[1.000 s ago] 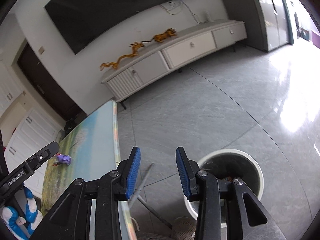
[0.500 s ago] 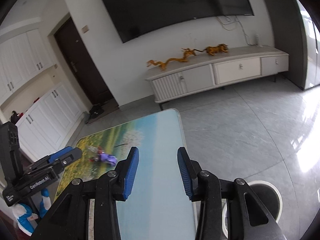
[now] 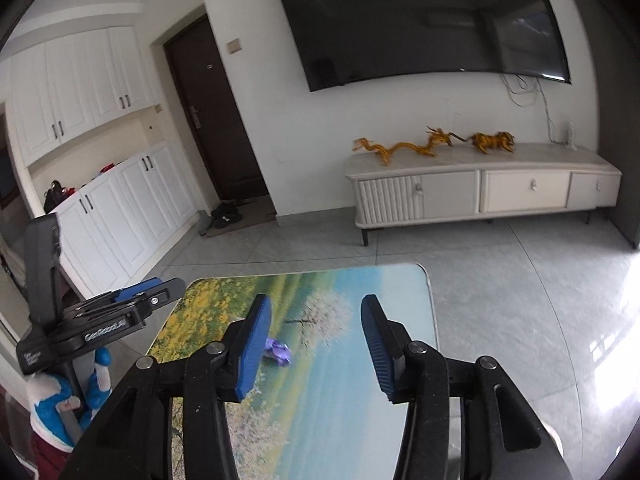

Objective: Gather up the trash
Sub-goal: 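Move both tools back over the last wrappers on the table, then grasp the clear wrapper with the left tool while the right tool grasps the purple bag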

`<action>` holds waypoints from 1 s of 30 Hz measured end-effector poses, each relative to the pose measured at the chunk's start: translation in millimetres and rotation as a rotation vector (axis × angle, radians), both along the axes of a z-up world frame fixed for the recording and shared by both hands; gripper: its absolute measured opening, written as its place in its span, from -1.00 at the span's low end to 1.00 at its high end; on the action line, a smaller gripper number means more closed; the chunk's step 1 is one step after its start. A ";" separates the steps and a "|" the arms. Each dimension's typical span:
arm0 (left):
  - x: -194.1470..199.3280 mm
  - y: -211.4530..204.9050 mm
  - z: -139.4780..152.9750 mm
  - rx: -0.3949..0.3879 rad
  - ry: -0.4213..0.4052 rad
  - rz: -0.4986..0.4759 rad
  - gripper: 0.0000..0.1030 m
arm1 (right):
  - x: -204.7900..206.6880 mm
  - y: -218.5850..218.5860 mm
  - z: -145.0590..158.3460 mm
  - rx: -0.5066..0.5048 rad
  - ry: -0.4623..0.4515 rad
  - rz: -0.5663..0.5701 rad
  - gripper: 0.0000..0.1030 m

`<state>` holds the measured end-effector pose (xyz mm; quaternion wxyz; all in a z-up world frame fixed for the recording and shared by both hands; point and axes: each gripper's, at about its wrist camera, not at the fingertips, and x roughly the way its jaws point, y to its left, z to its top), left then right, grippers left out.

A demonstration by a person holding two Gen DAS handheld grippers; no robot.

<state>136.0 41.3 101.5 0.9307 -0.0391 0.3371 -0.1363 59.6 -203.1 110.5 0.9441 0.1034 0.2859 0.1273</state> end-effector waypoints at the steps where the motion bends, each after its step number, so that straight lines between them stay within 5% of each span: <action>1: 4.3 3.8 -2.9 -0.003 0.008 0.011 0.01 | 1.1 2.7 -0.9 -0.005 0.001 0.007 -0.09; 9: 48.6 23.5 -64.1 -0.037 0.129 0.081 0.02 | 35.2 16.6 -48.9 -0.041 0.100 0.074 -0.05; 19: 91.4 8.3 -130.2 0.037 0.214 0.120 0.06 | 80.3 51.6 -119.9 -0.079 0.224 0.236 0.04; 30: 115.9 33.0 -169.4 -0.068 0.272 0.169 -0.10 | 119.9 110.5 -167.2 -0.129 0.270 0.390 0.07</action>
